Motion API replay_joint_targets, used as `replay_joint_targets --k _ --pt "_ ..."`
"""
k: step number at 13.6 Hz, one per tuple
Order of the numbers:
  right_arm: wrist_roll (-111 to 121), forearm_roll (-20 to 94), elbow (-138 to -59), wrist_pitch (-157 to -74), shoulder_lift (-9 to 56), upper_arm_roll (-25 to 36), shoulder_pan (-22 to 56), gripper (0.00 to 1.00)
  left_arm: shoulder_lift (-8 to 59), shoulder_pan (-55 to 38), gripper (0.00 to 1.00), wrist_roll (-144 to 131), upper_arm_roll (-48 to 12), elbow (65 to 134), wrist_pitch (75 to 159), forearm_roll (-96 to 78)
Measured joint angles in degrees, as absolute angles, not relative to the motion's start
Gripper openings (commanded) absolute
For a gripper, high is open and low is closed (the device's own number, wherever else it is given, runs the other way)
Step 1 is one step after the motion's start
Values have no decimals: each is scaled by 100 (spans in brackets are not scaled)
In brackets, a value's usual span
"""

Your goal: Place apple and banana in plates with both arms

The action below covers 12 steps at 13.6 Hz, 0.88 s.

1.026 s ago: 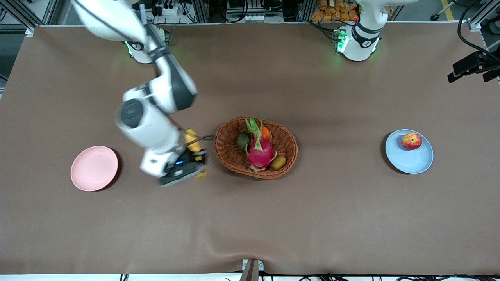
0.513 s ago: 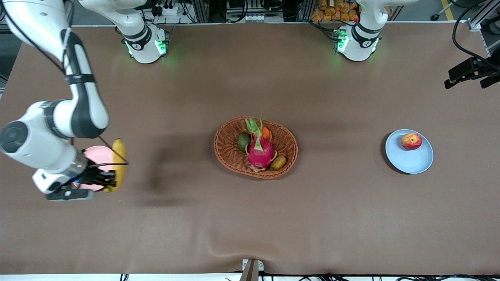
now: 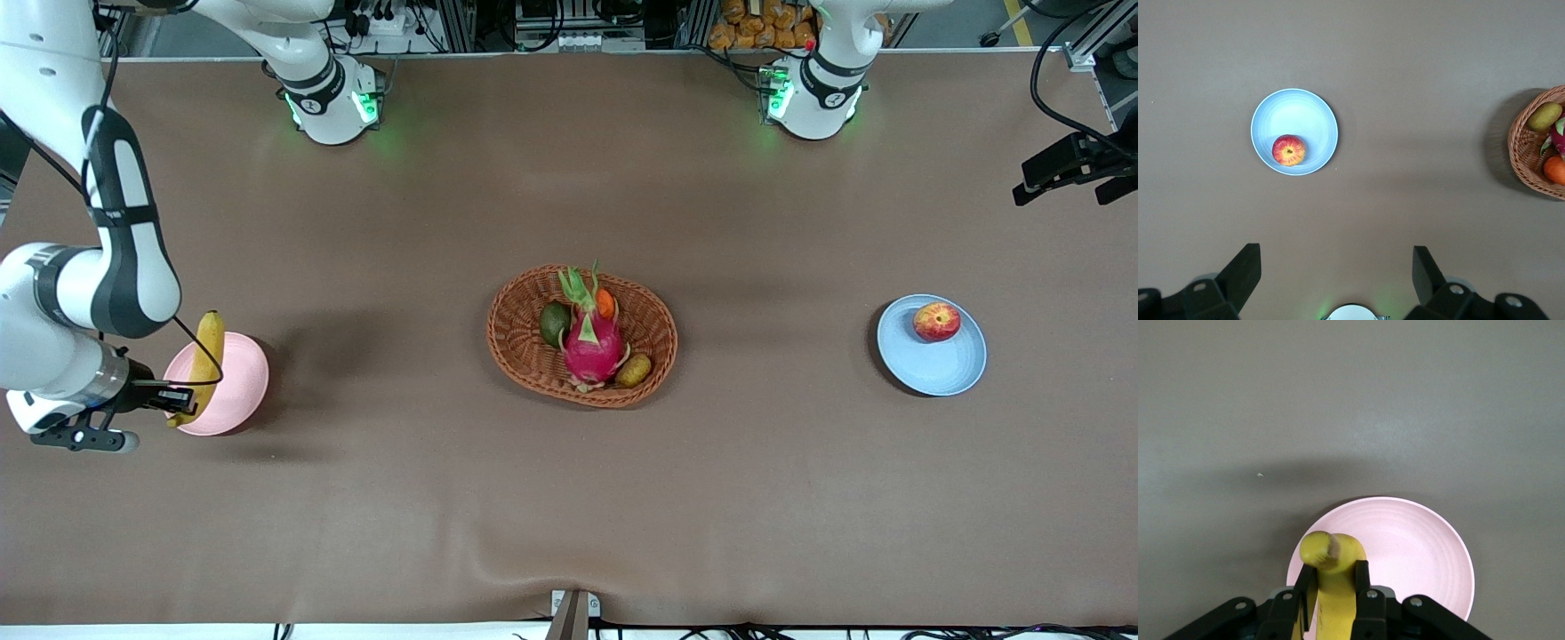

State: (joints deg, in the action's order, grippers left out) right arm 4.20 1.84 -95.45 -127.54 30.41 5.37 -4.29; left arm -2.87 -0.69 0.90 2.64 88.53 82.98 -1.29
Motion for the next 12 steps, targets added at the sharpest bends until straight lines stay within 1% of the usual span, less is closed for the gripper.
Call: replay_joint_targets --k 2,3,4,5,6,9,12 --pt "419 184 -9552 -12956 3227 536 -469 0 -283 -67 100 90 263 8853 8297 -129" --pt "419 184 -9554 -13080 3323 536 -491 13 -282 -67 100 90 263 8853 8297 -129" --pt "419 184 -9554 -13156 3405 535 -509 40 -281 -67 100 90 263 8853 8297 -129" --pt "419 184 -9552 -13191 3447 535 -515 68 -280 -67 100 90 263 8853 8297 -129" --pt "419 183 -9539 -13195 3451 529 -515 100 -279 -67 100 90 263 8853 8296 -129" --pt "418 182 -9400 -13196 3332 489 -514 100 -274 -68 100 90 263 8853 8295 -129" --pt "418 181 -9267 -13062 2981 415 -452 100 -256 -70 100 90 262 8853 8294 -129"
